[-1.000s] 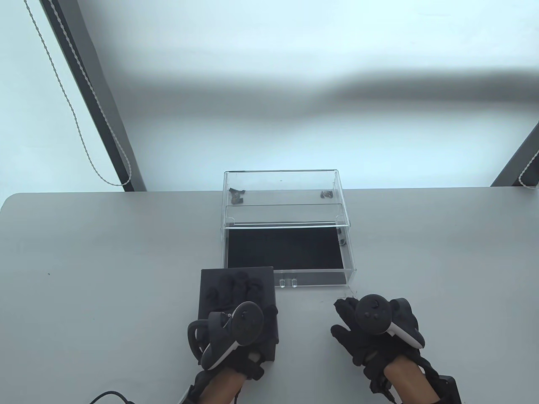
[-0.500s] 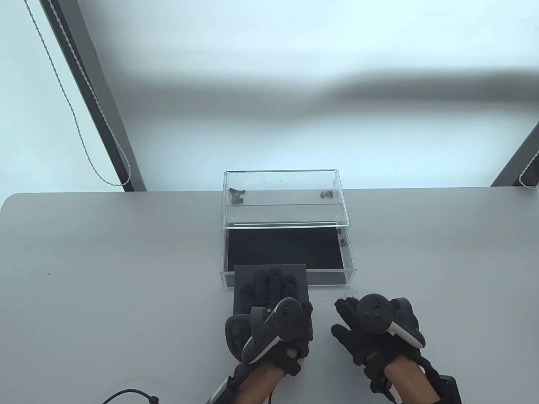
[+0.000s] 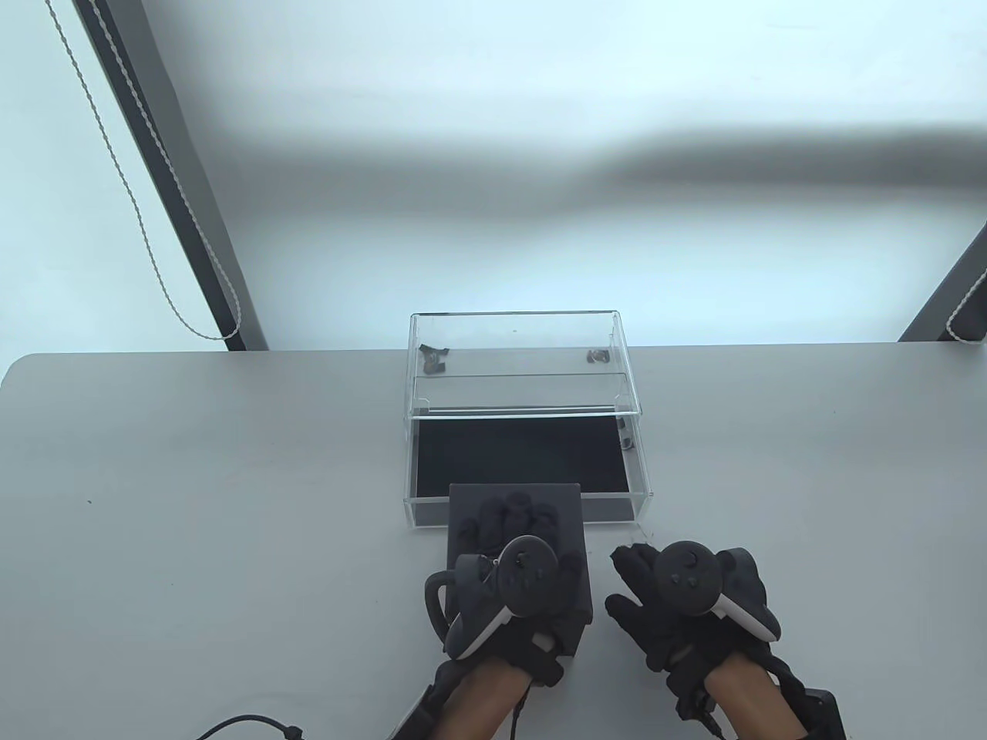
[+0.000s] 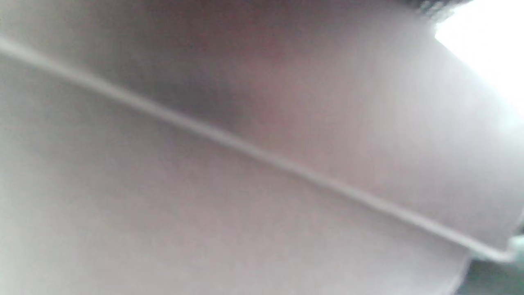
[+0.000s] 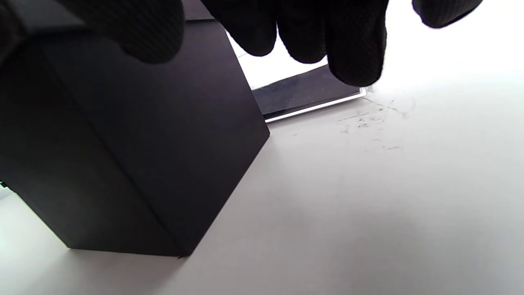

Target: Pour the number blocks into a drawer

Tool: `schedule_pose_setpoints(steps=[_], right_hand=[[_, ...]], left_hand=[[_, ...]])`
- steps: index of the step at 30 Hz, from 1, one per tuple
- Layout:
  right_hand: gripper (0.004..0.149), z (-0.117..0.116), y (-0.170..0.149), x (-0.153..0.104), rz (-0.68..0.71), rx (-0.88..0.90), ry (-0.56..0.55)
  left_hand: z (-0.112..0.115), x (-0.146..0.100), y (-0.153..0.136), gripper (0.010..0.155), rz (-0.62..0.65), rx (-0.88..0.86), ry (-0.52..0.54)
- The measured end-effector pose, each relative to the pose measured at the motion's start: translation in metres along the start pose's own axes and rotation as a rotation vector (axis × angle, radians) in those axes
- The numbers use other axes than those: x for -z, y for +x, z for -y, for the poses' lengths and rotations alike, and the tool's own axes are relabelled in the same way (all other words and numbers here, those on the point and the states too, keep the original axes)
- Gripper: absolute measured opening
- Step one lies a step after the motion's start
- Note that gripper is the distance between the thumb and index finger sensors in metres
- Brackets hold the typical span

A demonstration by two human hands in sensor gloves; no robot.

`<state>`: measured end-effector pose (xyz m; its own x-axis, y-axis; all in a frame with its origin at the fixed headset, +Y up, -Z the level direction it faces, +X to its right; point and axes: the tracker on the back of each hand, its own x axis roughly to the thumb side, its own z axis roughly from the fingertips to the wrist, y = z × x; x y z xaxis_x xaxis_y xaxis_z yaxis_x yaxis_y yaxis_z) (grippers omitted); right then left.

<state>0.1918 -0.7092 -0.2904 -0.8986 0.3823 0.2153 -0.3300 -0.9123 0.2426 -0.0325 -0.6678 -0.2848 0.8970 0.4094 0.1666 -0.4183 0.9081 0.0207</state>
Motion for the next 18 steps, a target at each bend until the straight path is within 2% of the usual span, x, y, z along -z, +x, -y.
schedule_pose_setpoints(steps=[4, 9, 13, 18], right_hand=[[0.072, 0.006, 0.002, -0.005, 0.018, 0.025, -0.047], [0.072, 0.016, 0.009, -0.012, 0.038, 0.031, -0.103], [0.072, 0.016, 0.014, -0.014, 0.060, 0.068, -0.121], [0.069, 0.008, 0.016, -0.012, 0.064, 0.099, -0.149]], left_hand=[[-0.019, -0.003, -0.024, 0.072, -0.015, -0.011, 0.028], [-0.034, -0.008, -0.076, 0.072, -0.085, -0.119, 0.061], [-0.026, -0.012, -0.112, 0.071, -0.140, -0.308, 0.039], [-0.005, -0.012, -0.136, 0.074, -0.183, -0.634, -0.056]])
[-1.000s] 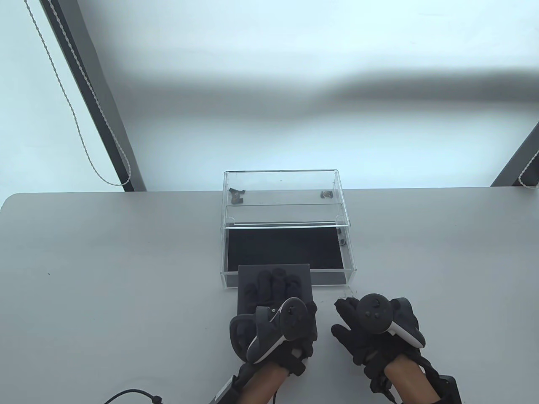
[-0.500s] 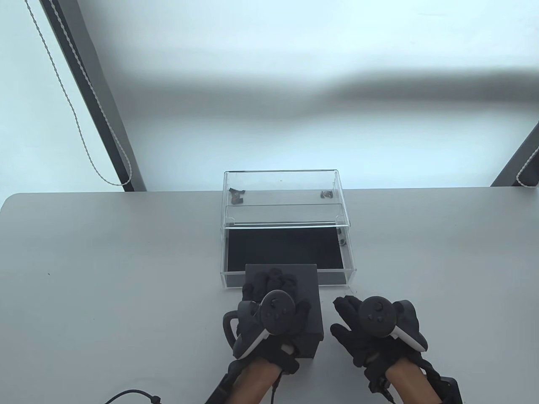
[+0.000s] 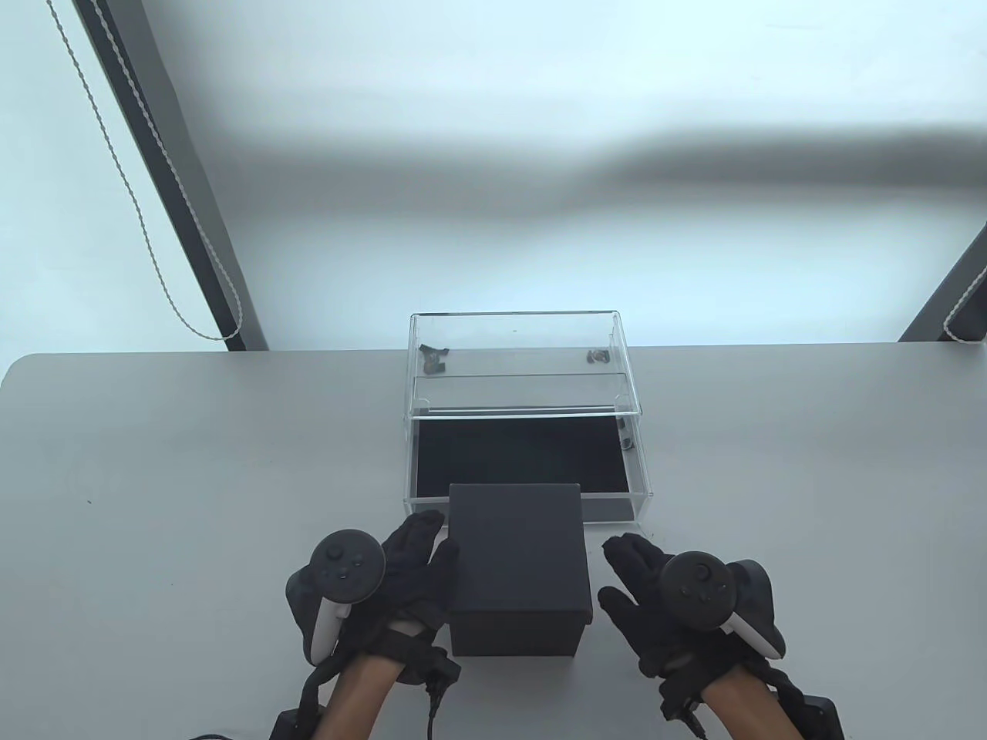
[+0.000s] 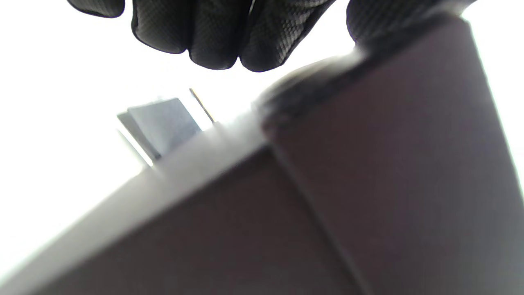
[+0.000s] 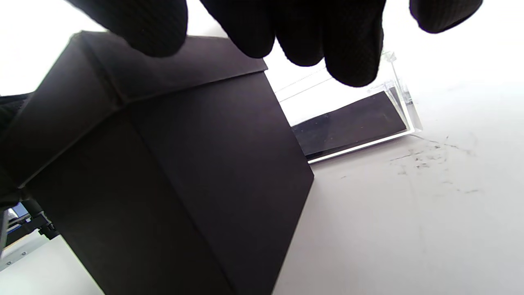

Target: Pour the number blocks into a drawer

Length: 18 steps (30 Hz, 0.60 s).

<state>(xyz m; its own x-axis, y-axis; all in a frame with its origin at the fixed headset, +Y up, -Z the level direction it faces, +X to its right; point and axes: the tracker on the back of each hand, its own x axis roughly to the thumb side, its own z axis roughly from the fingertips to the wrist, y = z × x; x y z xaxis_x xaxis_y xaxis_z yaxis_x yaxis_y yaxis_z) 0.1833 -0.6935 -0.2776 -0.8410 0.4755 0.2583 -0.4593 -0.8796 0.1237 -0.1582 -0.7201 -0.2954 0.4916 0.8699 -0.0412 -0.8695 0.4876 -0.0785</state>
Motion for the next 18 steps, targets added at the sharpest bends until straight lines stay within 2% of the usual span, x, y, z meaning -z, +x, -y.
schedule_pose_setpoints(steps=[5, 8, 12, 16, 18], right_hand=[[0.066, -0.008, -0.006, 0.002, -0.041, 0.192, -0.047], [0.067, -0.018, -0.011, 0.003, -0.069, 0.330, -0.059], [0.072, -0.035, -0.014, 0.006, -0.091, 0.424, -0.029], [0.075, -0.049, -0.019, 0.006, -0.113, 0.574, 0.006], [0.077, -0.056, -0.021, 0.005, -0.116, 0.630, 0.023]], left_hand=[[0.009, 0.003, -0.014, 0.077, -0.037, -0.185, -0.053], [0.012, 0.004, -0.018, 0.078, -0.044, -0.227, -0.055], [0.019, 0.005, -0.027, 0.081, -0.081, -0.264, -0.091], [0.032, 0.004, -0.035, 0.084, -0.112, -0.443, -0.148], [0.037, 0.003, -0.038, 0.085, -0.123, -0.518, -0.140]])
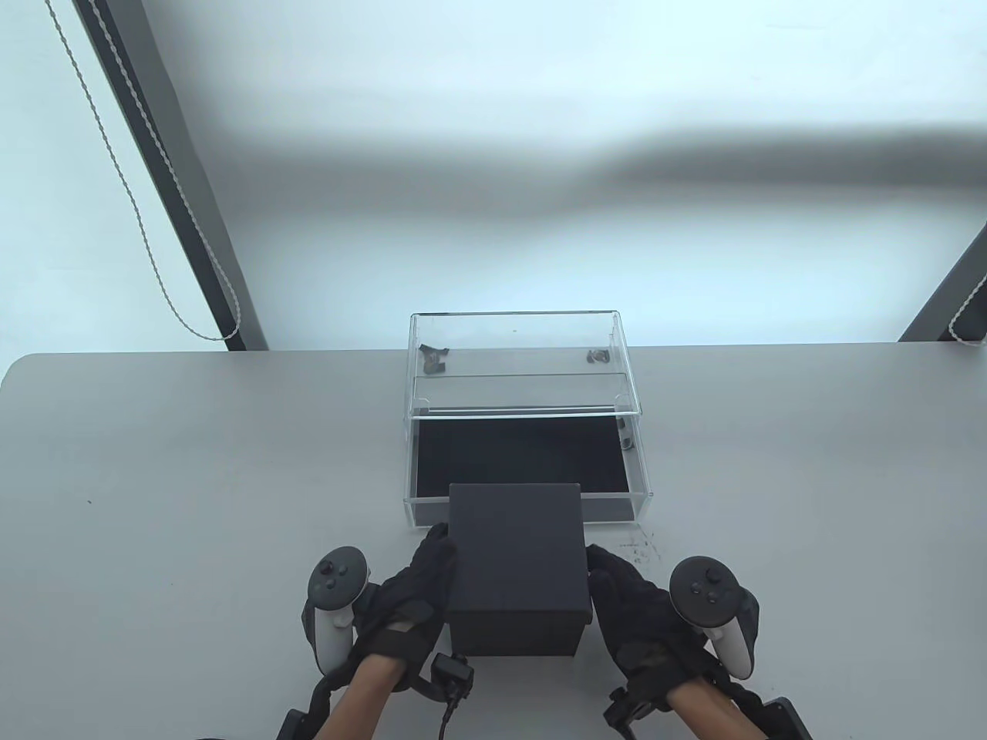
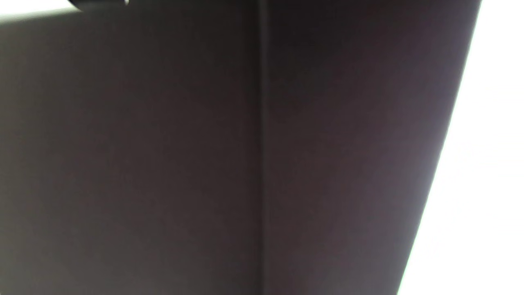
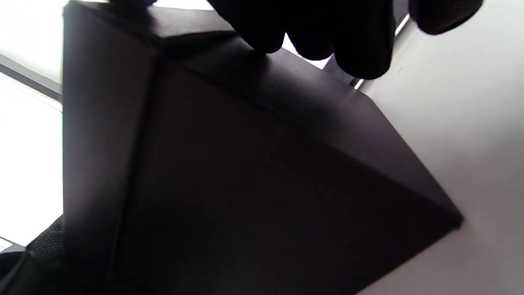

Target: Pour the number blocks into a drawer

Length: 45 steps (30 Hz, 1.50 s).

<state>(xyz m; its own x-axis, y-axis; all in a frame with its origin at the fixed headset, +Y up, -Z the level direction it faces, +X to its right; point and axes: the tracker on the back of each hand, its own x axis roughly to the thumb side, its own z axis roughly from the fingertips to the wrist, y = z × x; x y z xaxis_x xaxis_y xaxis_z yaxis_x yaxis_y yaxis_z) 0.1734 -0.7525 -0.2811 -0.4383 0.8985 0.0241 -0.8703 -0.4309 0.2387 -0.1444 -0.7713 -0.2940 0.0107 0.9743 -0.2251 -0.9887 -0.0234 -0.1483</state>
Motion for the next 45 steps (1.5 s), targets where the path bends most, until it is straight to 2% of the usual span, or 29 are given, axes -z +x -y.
schedule_pose_setpoints(steps=[6, 15, 20, 23, 27, 33, 40, 45], right_hand=[[0.077, -0.003, -0.002, 0.000, 0.030, 0.077, -0.025], [0.077, 0.004, 0.007, -0.002, 0.088, 0.069, -0.064], [0.076, 0.008, 0.016, -0.006, 0.149, 0.042, -0.091], [0.074, 0.011, 0.024, -0.009, 0.208, 0.012, -0.116], [0.072, 0.012, 0.038, -0.015, 0.290, -0.062, -0.144], [0.072, 0.008, 0.050, -0.020, 0.384, -0.127, -0.149], [0.073, 0.000, 0.053, -0.021, 0.422, -0.210, -0.113], [0.072, 0.001, 0.053, -0.020, 0.424, -0.213, -0.111]], left_hand=[[0.003, -0.001, 0.003, 0.087, 0.024, 0.040, -0.014], [0.008, -0.004, 0.009, 0.088, 0.048, 0.017, -0.016], [0.011, -0.009, 0.022, 0.089, 0.128, -0.012, -0.020], [0.013, -0.014, 0.036, 0.091, 0.201, -0.024, -0.063], [0.015, -0.023, 0.054, 0.093, 0.313, -0.081, -0.109], [0.010, -0.033, 0.073, 0.091, 0.433, -0.171, -0.115], [0.005, -0.033, 0.077, 0.085, 0.465, -0.392, -0.109], [-0.004, -0.033, 0.078, 0.084, 0.469, -0.423, -0.099]])
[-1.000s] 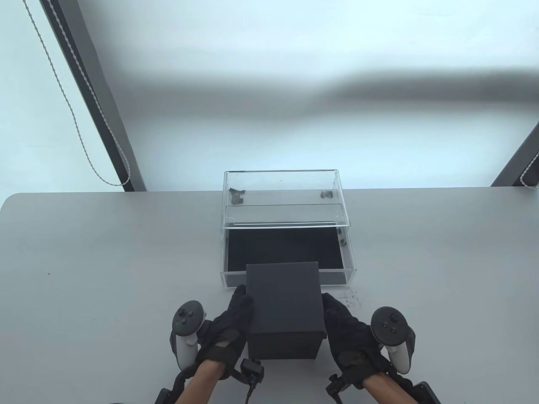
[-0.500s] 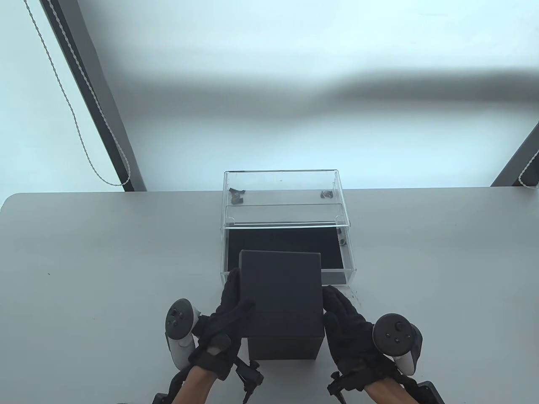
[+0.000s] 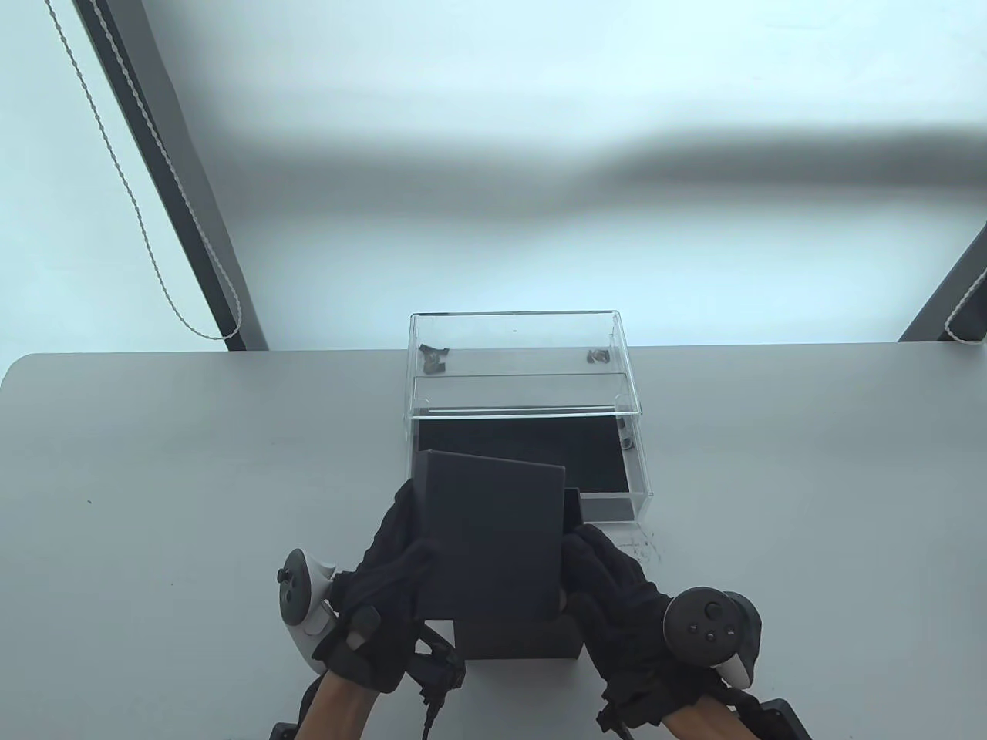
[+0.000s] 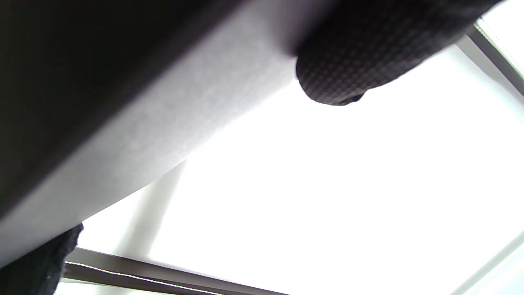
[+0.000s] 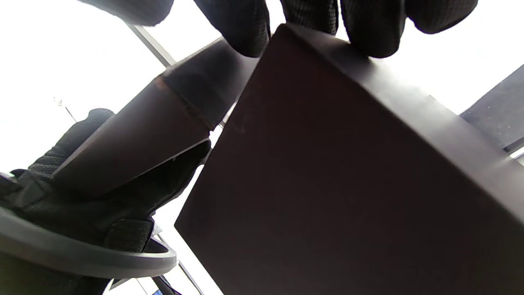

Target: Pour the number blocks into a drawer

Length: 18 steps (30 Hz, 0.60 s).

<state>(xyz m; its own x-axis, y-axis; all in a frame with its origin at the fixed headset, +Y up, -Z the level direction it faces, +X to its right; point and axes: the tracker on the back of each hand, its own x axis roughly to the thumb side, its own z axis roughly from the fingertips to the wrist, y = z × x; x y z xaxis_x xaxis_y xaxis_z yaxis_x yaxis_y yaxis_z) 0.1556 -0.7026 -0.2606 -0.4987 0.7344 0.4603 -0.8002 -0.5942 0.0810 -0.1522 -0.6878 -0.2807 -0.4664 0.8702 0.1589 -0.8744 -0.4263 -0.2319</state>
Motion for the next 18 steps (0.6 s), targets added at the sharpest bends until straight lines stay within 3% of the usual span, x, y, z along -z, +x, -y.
schedule_pose_setpoints(steps=[9, 18], right_hand=[[0.073, 0.002, -0.001, 0.000, -0.010, -0.007, -0.002], [0.073, 0.005, -0.001, 0.000, -0.021, -0.004, -0.009]], left_hand=[[-0.035, -0.002, 0.027, 0.082, 0.113, -0.050, 0.151], [-0.068, -0.011, 0.061, 0.080, 0.229, 0.284, 0.336]])
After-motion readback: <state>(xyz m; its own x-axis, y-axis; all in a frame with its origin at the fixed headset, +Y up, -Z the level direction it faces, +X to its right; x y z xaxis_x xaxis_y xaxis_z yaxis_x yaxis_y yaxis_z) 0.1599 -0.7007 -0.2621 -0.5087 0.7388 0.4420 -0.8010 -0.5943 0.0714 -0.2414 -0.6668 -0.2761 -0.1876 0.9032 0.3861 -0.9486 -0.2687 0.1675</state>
